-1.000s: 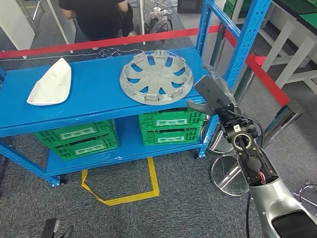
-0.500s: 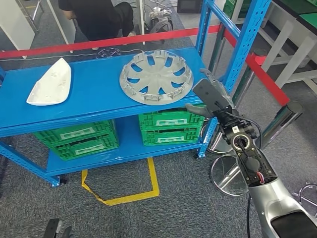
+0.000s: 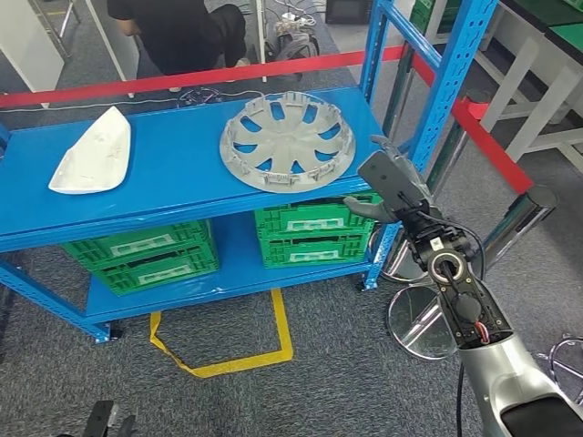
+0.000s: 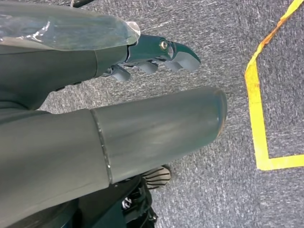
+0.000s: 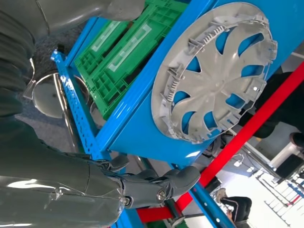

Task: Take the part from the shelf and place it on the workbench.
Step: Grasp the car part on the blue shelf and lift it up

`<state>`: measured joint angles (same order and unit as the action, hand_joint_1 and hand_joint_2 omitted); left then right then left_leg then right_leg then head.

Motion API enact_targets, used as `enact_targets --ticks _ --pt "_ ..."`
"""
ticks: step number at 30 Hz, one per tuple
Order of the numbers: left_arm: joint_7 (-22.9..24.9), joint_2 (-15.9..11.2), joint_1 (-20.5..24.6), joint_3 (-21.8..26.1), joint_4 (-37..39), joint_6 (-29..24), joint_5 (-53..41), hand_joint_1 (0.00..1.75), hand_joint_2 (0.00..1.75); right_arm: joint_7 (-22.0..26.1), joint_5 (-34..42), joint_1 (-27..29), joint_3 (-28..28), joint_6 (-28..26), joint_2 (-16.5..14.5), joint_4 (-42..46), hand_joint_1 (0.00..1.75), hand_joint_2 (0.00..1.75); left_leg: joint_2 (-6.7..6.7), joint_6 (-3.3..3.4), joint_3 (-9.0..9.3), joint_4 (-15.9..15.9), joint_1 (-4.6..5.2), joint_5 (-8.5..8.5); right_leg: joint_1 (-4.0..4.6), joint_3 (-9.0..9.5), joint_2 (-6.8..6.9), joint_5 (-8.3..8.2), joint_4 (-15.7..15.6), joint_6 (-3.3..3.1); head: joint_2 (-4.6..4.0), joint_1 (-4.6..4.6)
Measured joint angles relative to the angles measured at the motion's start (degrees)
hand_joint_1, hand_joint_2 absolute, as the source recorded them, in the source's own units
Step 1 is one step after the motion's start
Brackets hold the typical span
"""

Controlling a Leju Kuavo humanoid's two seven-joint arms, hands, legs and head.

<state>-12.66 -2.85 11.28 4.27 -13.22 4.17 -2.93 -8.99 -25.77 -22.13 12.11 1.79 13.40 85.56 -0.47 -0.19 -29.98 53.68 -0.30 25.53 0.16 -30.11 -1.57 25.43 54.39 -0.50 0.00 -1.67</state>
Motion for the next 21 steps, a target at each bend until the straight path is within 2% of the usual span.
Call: enact_targets --ticks 15,21 --pt "1.0 0.2 0.1 -0.6 0.0 -0.4 -0.4 0.00 0.00 -0.1 -0.5 1.2 -1.4 1.5 0.0 1.3 0.00 1.75 0.01 0.00 0.01 0.0 0.00 0.00 0.00 0.00 -0.02 0.00 0.0 0.00 0.00 0.00" --pt "1.5 0.2 0.4 -0.6 0.0 0.1 -0.4 0.00 0.00 -0.6 -3.3 0.4 -1.5 3.2 0.1 1.6 0.00 1.75 0.01 0.00 0.00 0.0 0.00 -0.01 0.00 0.00 -0.02 -0.03 0.0 0.01 0.00 0.01"
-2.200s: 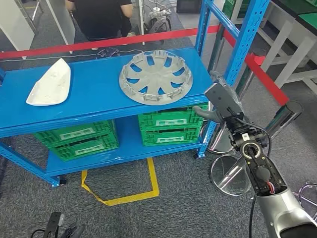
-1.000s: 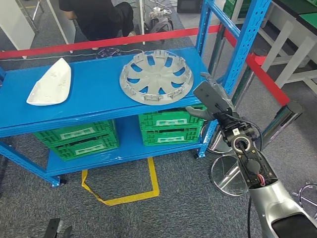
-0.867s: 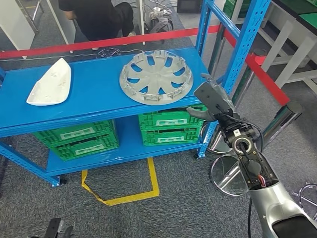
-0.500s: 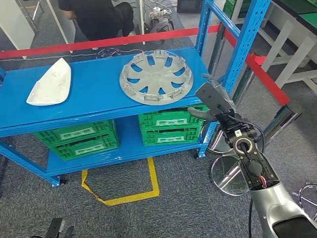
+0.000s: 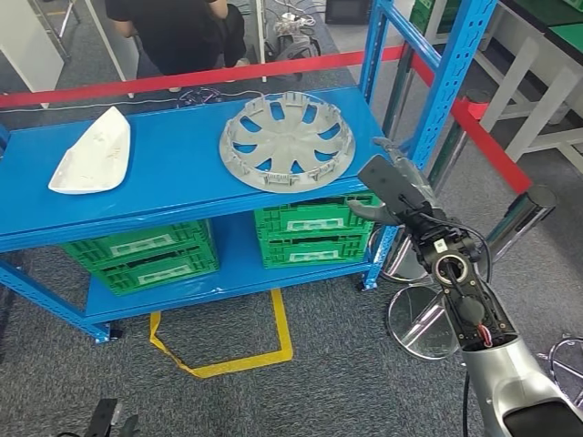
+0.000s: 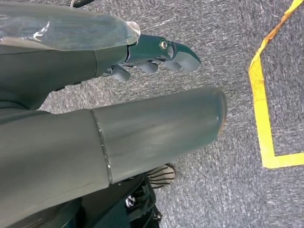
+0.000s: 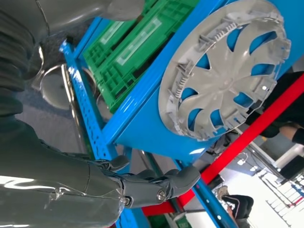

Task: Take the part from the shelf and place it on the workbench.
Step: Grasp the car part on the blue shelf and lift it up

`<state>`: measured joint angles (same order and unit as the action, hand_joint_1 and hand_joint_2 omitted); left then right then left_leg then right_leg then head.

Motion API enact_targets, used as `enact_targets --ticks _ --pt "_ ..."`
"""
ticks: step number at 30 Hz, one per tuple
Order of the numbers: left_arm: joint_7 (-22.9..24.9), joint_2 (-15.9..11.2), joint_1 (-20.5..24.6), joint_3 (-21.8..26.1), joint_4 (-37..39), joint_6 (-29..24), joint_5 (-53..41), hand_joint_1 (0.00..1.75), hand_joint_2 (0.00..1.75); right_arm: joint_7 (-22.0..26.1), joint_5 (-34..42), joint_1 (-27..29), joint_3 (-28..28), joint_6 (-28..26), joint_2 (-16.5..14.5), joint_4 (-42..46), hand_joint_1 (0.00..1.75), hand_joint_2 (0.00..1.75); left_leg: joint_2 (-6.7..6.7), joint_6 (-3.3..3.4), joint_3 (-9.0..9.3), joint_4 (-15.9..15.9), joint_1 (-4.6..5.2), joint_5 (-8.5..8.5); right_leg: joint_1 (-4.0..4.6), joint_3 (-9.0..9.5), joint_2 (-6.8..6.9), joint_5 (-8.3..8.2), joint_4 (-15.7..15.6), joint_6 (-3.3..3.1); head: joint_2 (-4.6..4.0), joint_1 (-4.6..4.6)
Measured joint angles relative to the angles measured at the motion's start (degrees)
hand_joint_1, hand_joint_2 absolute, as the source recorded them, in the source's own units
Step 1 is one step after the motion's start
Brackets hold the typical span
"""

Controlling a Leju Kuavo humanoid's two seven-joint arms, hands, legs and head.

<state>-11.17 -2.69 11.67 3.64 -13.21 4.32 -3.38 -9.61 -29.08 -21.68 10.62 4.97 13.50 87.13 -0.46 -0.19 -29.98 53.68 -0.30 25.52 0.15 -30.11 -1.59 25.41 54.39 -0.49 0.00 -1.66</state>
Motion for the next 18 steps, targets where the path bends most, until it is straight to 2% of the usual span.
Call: enact_targets --ticks 8,18 --pt "0.5 0.0 0.6 -0.4 0.0 0.1 -0.2 0.00 0.00 0.2 -3.5 -3.5 0.0 1.0 0.3 -0.1 0.00 1.75 0.00 0.00 -0.01 0.0 0.00 -0.01 0.00 0.00 -0.01 -0.03 0.0 0.02 0.00 -0.02" --pt "0.6 0.1 1.0 -0.9 0.0 -0.2 0.0 0.00 0.00 3.8 -4.1 -7.5 0.5 0.5 0.3 -1.7 0.00 1.75 -0.02 0.00 -0.03 0.0 0.00 -0.02 0.00 0.01 0.02 -0.03 0.0 0.02 0.00 0.00"
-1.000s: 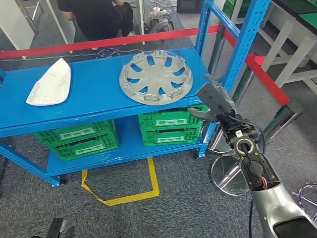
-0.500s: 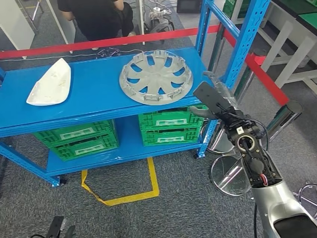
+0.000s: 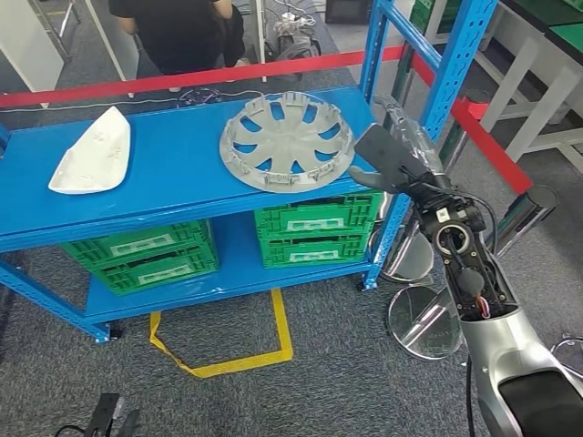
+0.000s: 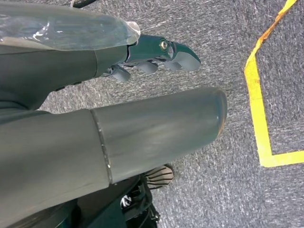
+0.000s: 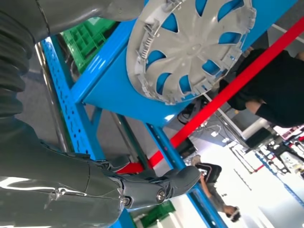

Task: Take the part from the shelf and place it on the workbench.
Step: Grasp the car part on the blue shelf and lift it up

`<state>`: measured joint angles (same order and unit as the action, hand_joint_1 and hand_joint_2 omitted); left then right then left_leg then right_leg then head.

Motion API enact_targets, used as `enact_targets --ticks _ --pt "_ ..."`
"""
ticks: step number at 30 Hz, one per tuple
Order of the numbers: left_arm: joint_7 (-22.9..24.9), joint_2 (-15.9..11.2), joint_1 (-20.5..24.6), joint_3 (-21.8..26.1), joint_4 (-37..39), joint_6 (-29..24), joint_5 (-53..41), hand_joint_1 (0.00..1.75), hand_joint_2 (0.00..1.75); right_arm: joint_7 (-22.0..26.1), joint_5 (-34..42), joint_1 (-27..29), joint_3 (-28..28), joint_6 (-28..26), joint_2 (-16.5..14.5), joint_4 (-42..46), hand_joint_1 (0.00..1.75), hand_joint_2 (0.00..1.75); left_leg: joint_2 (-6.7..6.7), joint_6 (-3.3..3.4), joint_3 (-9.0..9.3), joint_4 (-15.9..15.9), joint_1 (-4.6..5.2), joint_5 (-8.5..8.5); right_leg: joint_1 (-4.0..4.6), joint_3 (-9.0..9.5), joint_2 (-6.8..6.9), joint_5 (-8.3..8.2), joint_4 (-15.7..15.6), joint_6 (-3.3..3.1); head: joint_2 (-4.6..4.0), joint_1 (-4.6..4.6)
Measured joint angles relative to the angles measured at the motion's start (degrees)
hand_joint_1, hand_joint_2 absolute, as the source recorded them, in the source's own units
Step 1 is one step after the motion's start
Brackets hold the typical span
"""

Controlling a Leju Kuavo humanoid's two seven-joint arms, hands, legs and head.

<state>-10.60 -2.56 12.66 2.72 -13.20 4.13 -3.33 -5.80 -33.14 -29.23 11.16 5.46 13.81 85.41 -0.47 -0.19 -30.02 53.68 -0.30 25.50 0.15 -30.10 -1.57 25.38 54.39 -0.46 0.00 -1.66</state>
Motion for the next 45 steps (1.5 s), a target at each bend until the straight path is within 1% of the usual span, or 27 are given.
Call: enact_targets --ticks 6,16,21,22,24,25,26,27,28,29,30,31,32,33,34,35,36,37,38,39,40,41,42,44,45 --pt "0.2 0.0 0.0 0.0 0.0 0.1 0.0 0.00 0.00 1.4 -2.3 -0.8 0.7 -0.2 0.0 -0.9 0.00 1.75 0.00 0.00 0.00 0.0 0.00 0.00 0.00 0.00 0.00 0.00 0.0 0.00 0.00 0.00" --pt "0.2 0.0 0.0 0.0 0.1 0.0 0.2 0.00 0.00 2.0 -3.2 -1.9 1.4 -0.7 0.0 -2.9 0.00 1.75 0.00 0.00 0.00 0.0 0.00 0.00 0.00 0.00 0.00 0.00 0.0 0.00 0.00 0.01" --pt "0.1 0.0 0.0 0.0 0.1 -0.2 0.2 0.00 0.00 1.7 -2.3 -1.8 1.5 -0.5 0.0 -3.7 0.00 1.75 -0.07 0.27 -0.19 0.3 0.40 0.12 -0.22 -0.06 -0.01 -0.13 -0.1 0.35 0.00 0.09" --pt "0.0 0.0 0.0 0.0 0.1 -0.2 0.2 0.00 0.00 1.6 -1.9 -1.8 1.5 -0.4 0.0 -3.8 0.00 1.75 -0.06 0.37 -0.21 0.3 0.45 0.11 -0.26 -0.07 -0.03 -0.16 -0.2 0.44 0.00 0.11" --pt "0.0 0.1 0.1 0.0 0.1 -0.3 0.2 0.00 0.00 1.4 -1.0 -1.7 1.4 -0.1 0.0 -3.8 0.00 1.75 0.08 0.80 0.13 -0.3 0.20 -0.17 -0.22 -0.02 0.00 -0.07 -0.2 0.76 0.00 0.12" --pt "-0.1 0.1 0.1 0.0 0.1 -0.4 0.2 0.00 0.00 1.3 -0.8 -1.7 1.3 0.0 0.0 -3.7 0.00 1.75 0.18 1.05 0.44 -0.9 -0.02 -0.39 -0.19 -0.29 0.14 0.41 0.5 0.97 0.00 0.02" --pt "-0.1 0.1 0.1 0.0 0.1 -0.4 0.2 0.00 0.00 1.3 -0.6 -1.6 1.3 0.1 0.0 -3.7 0.00 1.75 0.31 1.25 0.75 -1.4 -0.25 -0.60 -0.18 -1.15 0.34 1.45 2.3 1.19 0.00 -0.16" --pt "-0.1 0.1 0.1 0.0 0.1 -0.4 0.3 0.00 0.00 1.2 -0.4 -1.4 1.2 0.3 0.0 -3.7 0.00 1.75 0.44 1.36 0.98 -1.7 -0.37 -0.71 -0.30 -2.79 0.57 3.04 5.6 1.40 0.00 -0.43" --pt "-0.1 0.2 0.1 0.0 0.1 -0.4 0.3 0.00 0.00 1.1 -0.2 -1.2 1.2 0.4 0.0 -3.7 0.00 1.75 0.50 1.43 1.03 -1.8 -0.41 -0.70 -0.45 -5.00 0.71 4.79 9.8 1.65 0.00 -0.68" --pt "-0.1 0.2 0.1 0.0 0.1 -0.4 0.3 0.00 0.00 0.9 -0.1 -0.9 1.2 0.7 0.0 -3.7 0.00 1.75 0.56 1.41 1.04 -1.8 -0.45 -0.64 -0.67 -7.26 0.78 6.15 13.9 1.88 0.00 -0.86" --pt "-0.1 0.2 0.0 0.0 0.1 -0.4 0.3 0.00 0.00 0.8 -0.1 -0.5 1.2 0.8 0.0 -3.7 0.00 1.75 0.59 1.31 1.10 -1.7 -0.53 -0.53 -0.95 -8.91 0.84 6.53 16.6 2.15 0.00 -1.00" --pt "-0.1 0.3 0.0 0.0 0.1 -0.4 0.3 0.00 0.00 0.7 -0.1 -0.2 1.2 1.0 0.0 -3.7 0.00 1.75 0.60 1.12 1.22 -1.7 -0.67 -0.37 -1.24 -9.42 0.92 5.67 17.0 2.43 0.00 -1.09" --pt "-0.1 0.3 0.0 0.0 0.1 -0.4 0.3 0.00 0.00 0.7 -0.1 0.0 1.2 1.1 0.0 -3.6 0.00 1.75 0.59 0.83 1.42 -1.6 -0.88 -0.12 -1.57 -8.74 1.05 3.72 14.9 2.75 0.00 -1.20" --pt "-0.1 0.4 -0.1 0.0 0.1 -0.4 0.4 0.00 0.00 0.7 -0.1 0.1 1.2 1.1 0.0 -3.6 0.00 1.75 0.57 0.43 1.67 -1.4 -1.11 0.24 -1.94 -7.06 1.27 1.09 10.8 3.15 0.00 -1.35" --pt "-0.1 0.3 -0.1 0.0 0.2 -0.3 0.4 0.00 0.00 0.7 -0.1 0.1 1.2 1.1 0.0 -3.7 0.00 1.75 0.53 -0.04 1.83 -1.1 -1.24 0.64 -2.10 -5.23 1.47 -0.67 6.7 3.56 -0.01 -1.59" --pt "-0.1 0.3 0.0 0.0 0.2 -0.3 0.4 0.00 0.00 0.6 -0.1 0.1 1.2 1.2 0.0 -3.6 0.00 1.75 0.50 -0.53 1.84 -0.7 -1.27 1.03 -2.20 -3.80 1.58 -1.70 3.5 3.58 -0.01 -1.82" --pt "-0.2 0.3 0.0 0.0 0.2 -0.3 0.4 0.00 0.00 0.6 -0.1 0.2 1.2 1.2 0.0 -3.6 0.00 1.75 0.48 -1.00 1.76 -0.4 -1.23 1.29 -2.15 -3.03 1.62 -1.93 1.8 3.38 -0.01 -1.91" --pt "-0.2 0.2 0.0 0.0 0.2 -0.3 0.4 0.00 0.00 0.5 -0.1 0.3 1.3 1.2 -0.1 -3.5 0.00 1.75 0.49 -1.38 1.64 -0.3 -1.17 1.40 -1.93 -2.94 1.52 -1.39 1.5 2.94 -0.01 -1.85" --pt "-0.2 0.3 0.0 0.0 0.2 -0.3 0.4 0.00 0.00 0.4 -0.1 0.4 1.3 1.2 -0.1 -3.5 0.00 1.75 0.59 -1.73 1.62 -0.3 -1.20 1.49 -1.86 -3.00 1.37 -1.27 1.5 2.24 0.00 -1.68" --pt "-0.2 0.3 0.0 0.0 0.2 -0.4 0.3 0.00 0.00 0.4 -0.1 0.5 1.3 1.2 -0.1 -3.4 0.00 1.75 0.66 -2.04 1.67 -0.3 -1.28 1.63 -1.79 -2.98 1.25 -1.17 1.6 1.76 0.00 -1.43" --pt "-0.2 0.3 0.1 0.0 0.2 -0.4 0.3 0.00 0.00 0.4 -0.1 0.4 1.3 1.2 -0.1 -3.3 0.00 1.75 0.73 -2.29 1.42 0.4 -1.36 2.12 -1.77 -2.86 1.15 -1.04 1.6 1.30 0.00 -1.15" --pt "-0.2 0.3 0.1 0.0 0.2 -0.4 0.3 0.00 0.00 0.4 -0.1 0.3 1.3 1.2 -0.1 -3.2 0.00 1.75 0.76 -2.49 0.52 2.3 -1.40 3.07 -1.79 -2.68 1.11 -0.94 1.5 0.91 0.00 -0.81" --pt "-0.3 0.3 0.2 0.0 0.2 -0.5 0.3 0.00 0.00 0.4 -0.1 0.3 1.3 1.2 -0.1 -3.1 0.00 1.75 0.75 -2.59 -1.22 5.6 -1.36 4.41 -1.77 -2.53 1.11 -0.82 1.5 0.62 0.00 -0.41" --pt "-0.3 0.3 0.2 0.0 0.2 -0.6 0.4 0.00 0.00 0.4 -0.2 0.3 1.3 1.3 -0.1 -3.1 0.00 1.75 0.73 -2.58 -6.60 14.4 -1.21 7.26 -1.51 -2.38 1.10 -0.53 1.5 0.17 0.00 0.28" --pt "-0.3 0.3 0.1 0.0 0.2 -0.6 0.4 0.00 0.00 0.4 -0.2 0.3 1.3 1.3 -0.1 -3.1 0.00 1.75 0.73 -2.45 -8.98 17.6 -1.14 7.69 -1.34 -2.27 1.05 -0.38 1.5 -0.02 0.00 0.43"
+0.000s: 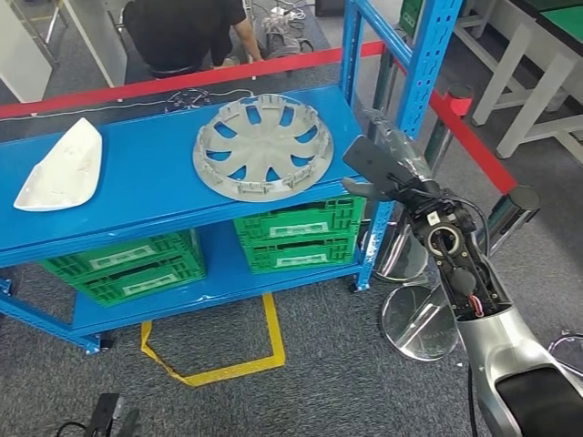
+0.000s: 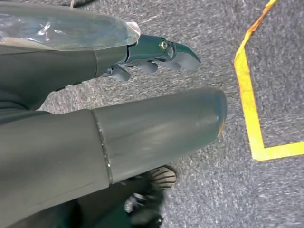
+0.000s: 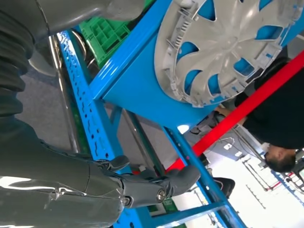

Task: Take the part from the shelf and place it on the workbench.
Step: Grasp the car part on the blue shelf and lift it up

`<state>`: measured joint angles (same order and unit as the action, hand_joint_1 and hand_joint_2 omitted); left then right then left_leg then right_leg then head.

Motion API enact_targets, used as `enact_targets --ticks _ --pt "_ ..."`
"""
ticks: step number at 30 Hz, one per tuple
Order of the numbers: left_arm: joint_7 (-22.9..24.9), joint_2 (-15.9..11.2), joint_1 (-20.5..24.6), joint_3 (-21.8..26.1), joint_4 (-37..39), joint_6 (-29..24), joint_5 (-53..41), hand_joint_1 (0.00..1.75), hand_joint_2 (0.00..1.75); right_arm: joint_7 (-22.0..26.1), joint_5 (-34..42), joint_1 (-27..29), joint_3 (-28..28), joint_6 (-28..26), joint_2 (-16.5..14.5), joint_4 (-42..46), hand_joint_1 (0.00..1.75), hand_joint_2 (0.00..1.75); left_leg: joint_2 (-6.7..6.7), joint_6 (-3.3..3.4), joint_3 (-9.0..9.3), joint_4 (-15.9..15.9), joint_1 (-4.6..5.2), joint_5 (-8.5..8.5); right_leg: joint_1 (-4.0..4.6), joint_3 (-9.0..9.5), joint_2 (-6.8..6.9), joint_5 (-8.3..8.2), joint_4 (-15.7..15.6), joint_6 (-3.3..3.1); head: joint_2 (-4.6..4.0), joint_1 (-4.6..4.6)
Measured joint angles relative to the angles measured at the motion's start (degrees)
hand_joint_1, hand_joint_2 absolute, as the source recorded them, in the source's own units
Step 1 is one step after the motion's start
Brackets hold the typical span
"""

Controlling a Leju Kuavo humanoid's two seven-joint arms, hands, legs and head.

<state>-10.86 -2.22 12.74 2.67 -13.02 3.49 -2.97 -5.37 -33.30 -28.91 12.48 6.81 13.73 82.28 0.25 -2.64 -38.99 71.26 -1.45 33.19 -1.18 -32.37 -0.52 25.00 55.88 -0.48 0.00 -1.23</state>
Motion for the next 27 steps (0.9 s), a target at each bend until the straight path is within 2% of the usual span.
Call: enact_targets --ticks 1,2,4,5,6,8,10,11,12,14,15,16,17,18,19,20,21,22,25,26,27 --pt "0.0 0.0 -0.1 0.0 0.0 0.0 0.0 0.00 0.00 0.0 0.0 0.0 0.0 0.0 0.0 0.0 0.00 1.75 -0.01 0.26 -1.38 1.1 0.09 -0.74 0.19 0.19 -0.09 0.17 0.0 -0.15 0.00 0.08" --pt "0.0 0.0 -0.2 0.0 0.0 -0.1 0.0 0.00 0.00 0.0 0.0 0.1 0.1 0.0 -0.1 0.0 0.00 1.75 -0.02 0.64 -1.48 -0.4 0.22 -2.64 0.35 0.46 -0.19 0.37 0.0 -0.24 0.00 0.11" --pt "0.0 0.0 -0.1 0.0 0.0 -0.1 0.0 0.00 0.00 0.2 0.0 0.0 0.1 0.1 -0.1 0.0 0.00 1.75 -0.12 1.74 1.23 -8.6 0.73 -7.81 0.57 1.16 -0.34 0.83 0.0 -0.22 0.00 0.16" --pt "0.0 -0.1 -0.1 0.0 0.0 -0.1 0.0 0.00 0.00 0.3 0.0 0.0 0.1 0.1 -0.1 0.0 0.00 1.75 -0.08 2.15 2.75 -12.4 1.02 -9.51 0.70 1.38 -0.41 1.07 -0.1 -0.08 0.00 0.18" --pt "0.0 -0.1 0.0 0.0 0.0 -0.1 0.0 0.00 0.00 0.4 0.0 0.0 0.1 0.1 -0.1 0.0 0.00 1.75 -0.04 2.44 3.80 -15.0 1.30 -10.35 0.76 1.52 -0.46 1.29 -0.1 0.13 0.00 0.17" --pt "0.0 -0.2 0.1 0.0 0.0 -0.1 0.0 0.00 0.00 0.5 -0.1 0.0 0.1 0.1 -0.2 0.0 0.00 1.75 0.13 2.67 4.36 -16.3 1.70 -10.21 0.73 1.64 -0.53 1.64 -0.3 0.72 0.00 0.16" --pt "0.0 -0.2 0.1 0.0 0.0 -0.1 0.0 0.00 0.00 0.5 -0.3 -0.1 0.1 0.2 -0.2 0.0 0.00 1.75 0.12 3.04 4.94 -16.8 1.51 -10.19 0.72 1.72 -0.41 2.15 -0.1 1.31 0.00 0.08" --pt "0.0 -0.2 0.2 0.0 0.0 -0.1 0.0 0.00 0.00 0.5 -0.5 -0.1 0.1 0.2 -0.2 0.0 0.00 1.75 0.12 3.30 5.41 -17.2 1.34 -10.17 0.74 1.29 -0.30 2.88 1.1 1.56 0.00 -0.12" --pt "0.0 -0.1 0.2 0.0 0.0 -0.1 0.0 0.00 0.00 0.6 -0.6 -0.2 0.0 0.3 -0.2 0.0 0.00 1.75 0.12 3.54 5.92 -17.5 1.15 -10.11 0.75 0.21 -0.21 4.09 3.6 1.80 0.00 -0.42" --pt "0.0 -0.1 0.2 0.0 0.0 -0.1 0.0 0.00 0.00 0.6 -0.7 -0.2 0.1 0.3 -0.2 -0.1 0.00 1.75 0.11 3.91 6.59 -17.6 1.14 -9.67 0.62 -3.91 -0.09 7.21 11.7 2.19 0.00 -1.04" --pt "0.0 -0.1 0.2 0.0 0.0 -0.1 0.0 0.00 0.00 0.6 -0.7 -0.1 0.1 0.5 -0.2 -0.2 0.00 1.75 0.10 3.96 6.86 -17.6 1.14 -9.42 0.58 -6.02 -0.07 8.09 15.2 2.36 0.00 -1.24" --pt "0.0 -0.1 0.1 0.0 0.0 0.0 0.0 0.00 0.00 0.6 -0.6 0.0 0.1 0.7 -0.2 -0.3 0.00 1.75 0.07 3.95 7.18 -17.6 1.14 -9.14 0.55 -7.37 -0.02 7.84 16.9 2.49 0.00 -1.43" --pt "0.1 -0.1 0.1 0.0 0.0 0.0 0.0 0.00 0.00 0.7 -0.5 0.0 0.1 0.9 -0.2 -0.5 0.00 1.75 0.03 3.87 7.58 -17.5 1.14 -8.82 0.50 -7.48 0.04 6.32 16.0 2.55 0.00 -1.63" --pt "0.1 0.0 0.1 0.0 0.0 0.1 0.0 0.00 0.00 0.8 -0.4 -0.1 0.1 1.1 -0.2 -0.6 0.00 1.75 -0.02 3.74 8.09 -17.5 1.13 -8.45 0.44 -6.45 0.14 3.76 12.8 2.55 0.00 -1.90" --pt "0.2 0.0 0.1 0.0 0.1 0.1 0.0 0.00 0.00 1.0 -0.3 -0.4 0.1 1.4 -0.3 -0.8 0.00 1.75 -0.05 3.54 8.60 -17.5 1.13 -8.04 0.39 -4.81 0.30 1.12 8.4 2.46 0.00 -2.17" --pt "0.2 0.0 0.1 0.0 0.1 0.1 0.0 0.00 0.00 1.2 -0.3 -0.7 0.1 1.6 -0.3 -1.1 0.00 1.75 -0.06 3.28 8.93 -17.4 1.23 -7.67 0.48 -3.13 0.45 -0.67 4.5 2.32 0.00 -2.32" --pt "0.2 0.0 0.2 0.0 0.1 0.1 0.0 0.00 0.00 1.4 -0.3 -1.2 0.2 1.8 -0.3 -1.3 0.00 1.75 -0.07 3.02 9.03 -17.3 1.31 -7.39 0.53 -1.75 0.53 -1.51 1.6 1.98 0.00 -2.41" --pt "0.2 0.0 0.2 0.0 0.1 0.1 0.0 0.00 0.00 1.6 -0.3 -1.5 0.2 2.0 -0.4 -1.6 0.00 1.75 -0.05 2.75 8.98 -17.2 1.40 -7.24 0.63 -1.05 0.54 -1.49 0.3 1.62 0.00 -2.35" --pt "0.2 0.0 0.3 0.0 0.1 0.1 0.0 0.00 0.00 2.0 -0.3 -2.2 0.3 2.4 -0.5 -2.3 0.00 1.75 0.00 1.95 8.87 -16.9 1.45 -6.86 0.62 -0.40 0.24 -0.92 -0.4 0.50 0.00 -2.03" --pt "0.2 0.0 0.4 0.0 0.1 0.1 0.0 0.00 0.00 2.4 -0.3 -2.6 0.3 2.7 -0.6 -2.5 0.00 1.75 -0.02 1.63 8.46 -15.9 1.41 -6.30 0.49 -0.18 0.22 -0.82 -0.5 0.18 0.00 -1.86" --pt "0.2 0.0 0.5 0.0 0.1 0.1 0.0 0.00 0.00 2.8 -0.2 -3.1 0.4 3.0 -0.7 -2.9 0.00 1.75 -0.05 1.30 7.26 -13.5 1.36 -5.25 0.34 0.06 0.23 -0.72 -0.6 -0.11 0.00 -1.60"
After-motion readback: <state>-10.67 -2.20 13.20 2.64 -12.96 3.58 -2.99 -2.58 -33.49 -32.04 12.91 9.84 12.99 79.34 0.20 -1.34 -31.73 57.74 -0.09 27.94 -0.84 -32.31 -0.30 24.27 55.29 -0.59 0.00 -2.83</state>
